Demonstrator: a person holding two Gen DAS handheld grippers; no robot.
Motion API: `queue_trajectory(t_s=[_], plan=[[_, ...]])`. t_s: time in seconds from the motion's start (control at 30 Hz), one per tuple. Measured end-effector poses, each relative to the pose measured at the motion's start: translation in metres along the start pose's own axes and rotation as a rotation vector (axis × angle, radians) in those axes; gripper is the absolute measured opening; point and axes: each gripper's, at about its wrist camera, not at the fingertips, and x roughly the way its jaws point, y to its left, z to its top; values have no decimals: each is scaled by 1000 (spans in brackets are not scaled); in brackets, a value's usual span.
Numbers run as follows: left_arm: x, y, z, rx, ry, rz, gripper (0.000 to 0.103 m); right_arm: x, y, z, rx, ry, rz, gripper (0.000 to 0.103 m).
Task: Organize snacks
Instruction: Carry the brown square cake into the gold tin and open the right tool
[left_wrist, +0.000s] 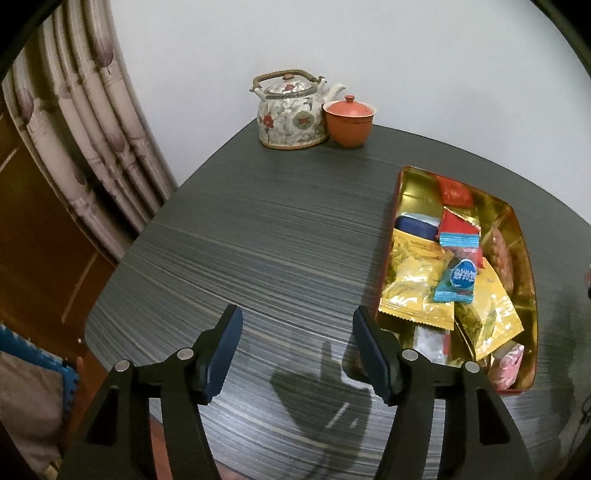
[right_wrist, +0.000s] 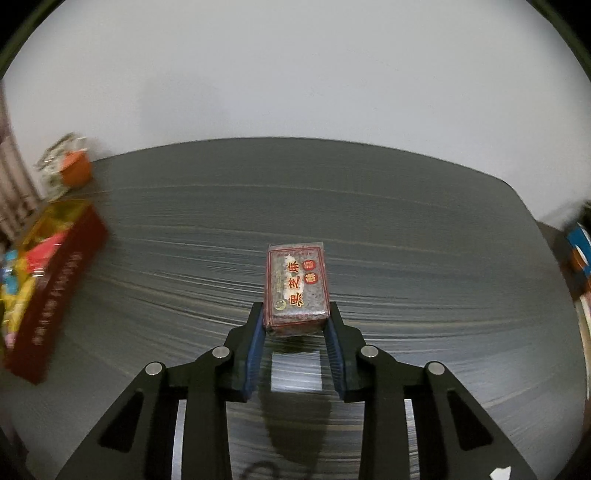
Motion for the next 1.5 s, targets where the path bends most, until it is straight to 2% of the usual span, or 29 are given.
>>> queue_trajectory(t_s=[0.17, 0.4, 0.53, 0.7, 1.0, 1.5], plan=[[-6, -2, -1, 2, -5, -26, 69, -16, 59, 15, -85, -35, 114, 28], [-10, -1, -2, -5, -6, -12, 72, -35, 146, 22, -191, -47, 252, 28], [-13, -1, -4, 4, -7, -1, 73, -39, 192, 21, -248, -39, 303, 28], [-15, -1, -6, 8, 1, -18, 77, -34, 228, 18, -302, -20, 341, 28], [-13, -3, -6, 26, 2, -30, 78, -14, 266, 19, -354, 24, 341, 28], [-15, -14, -8, 92, -7, -42, 79, 7, 272, 18, -364, 74, 308, 29]])
